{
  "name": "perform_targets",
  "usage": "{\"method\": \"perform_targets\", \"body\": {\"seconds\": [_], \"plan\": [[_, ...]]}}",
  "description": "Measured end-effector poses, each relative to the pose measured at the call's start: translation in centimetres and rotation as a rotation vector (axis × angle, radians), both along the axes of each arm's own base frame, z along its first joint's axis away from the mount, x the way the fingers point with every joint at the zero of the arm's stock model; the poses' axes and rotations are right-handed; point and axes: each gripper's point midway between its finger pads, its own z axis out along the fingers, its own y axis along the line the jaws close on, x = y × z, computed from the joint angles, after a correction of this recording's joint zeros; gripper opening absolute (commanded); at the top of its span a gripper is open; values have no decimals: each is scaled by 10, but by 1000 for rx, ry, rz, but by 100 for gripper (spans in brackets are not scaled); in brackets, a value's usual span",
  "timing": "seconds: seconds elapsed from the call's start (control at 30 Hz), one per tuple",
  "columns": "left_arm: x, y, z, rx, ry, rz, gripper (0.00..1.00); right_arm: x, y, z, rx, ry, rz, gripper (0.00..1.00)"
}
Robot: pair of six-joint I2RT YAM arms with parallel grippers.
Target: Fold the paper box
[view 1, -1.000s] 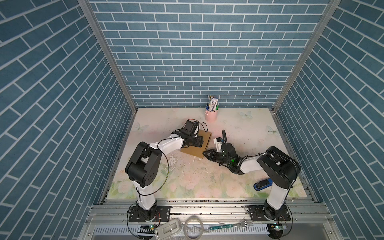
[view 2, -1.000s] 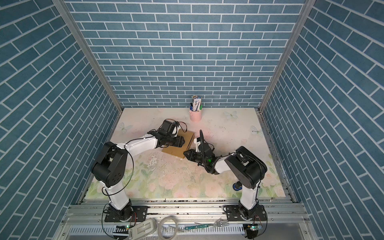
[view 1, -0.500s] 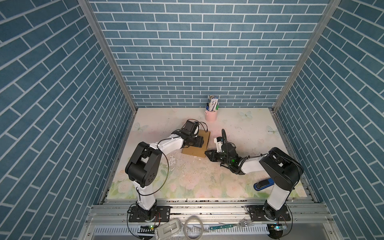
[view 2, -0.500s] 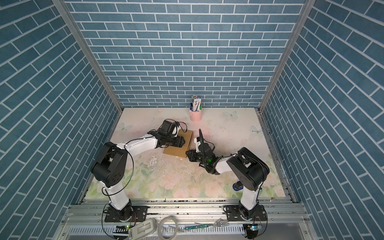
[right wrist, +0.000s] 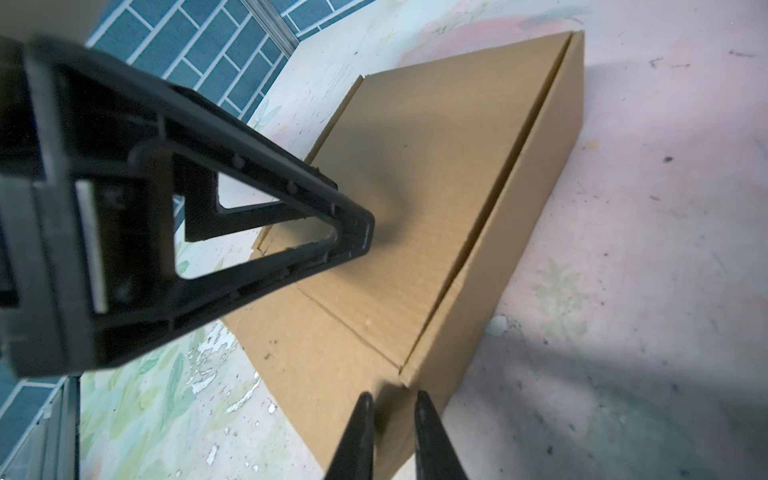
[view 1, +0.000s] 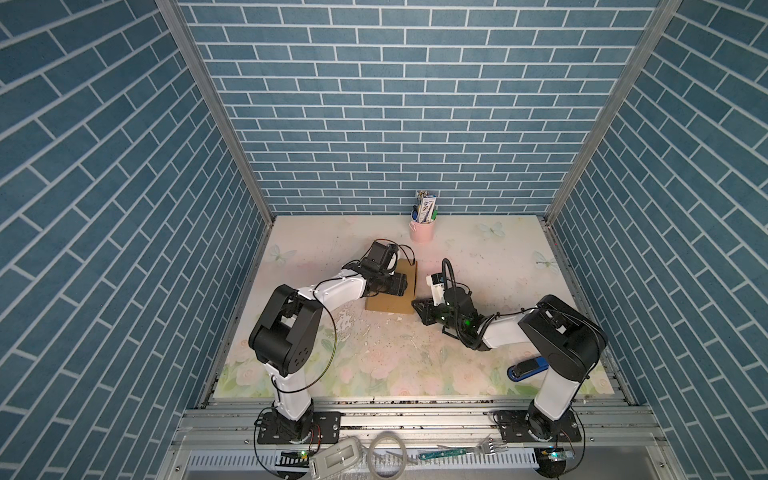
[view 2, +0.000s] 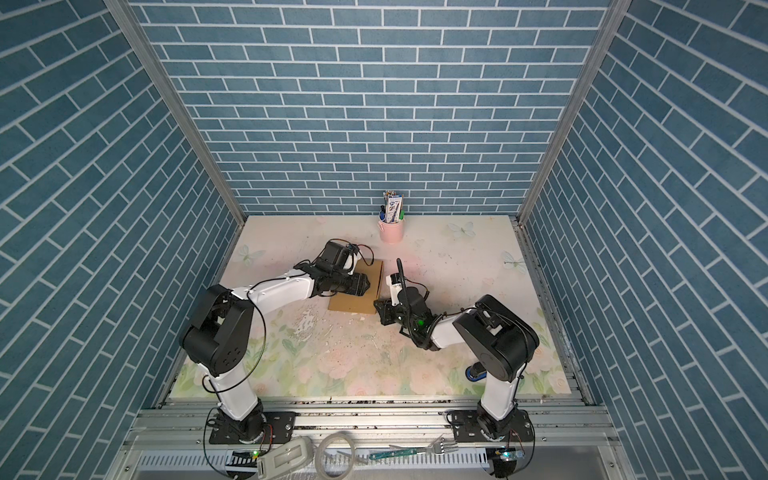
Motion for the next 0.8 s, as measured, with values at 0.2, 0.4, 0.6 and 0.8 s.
{"method": "perform_targets", "body": {"seconds": [0.2,0.4,0.6,0.8], "plan": [[-4,2,-1,3,5,0,67,3,-4,-1,-19,-33,0,19],[-10,5,-1,2,11,4,67,13,-11,-2,-21,-45,-22,19],[-16,9,0,-3,19,10,67,21,-13,-6,-28,-45,-34,18],[-23,13,0,-1,28,14,67,31,-11,-8,-28,-46,-44,17]]}}
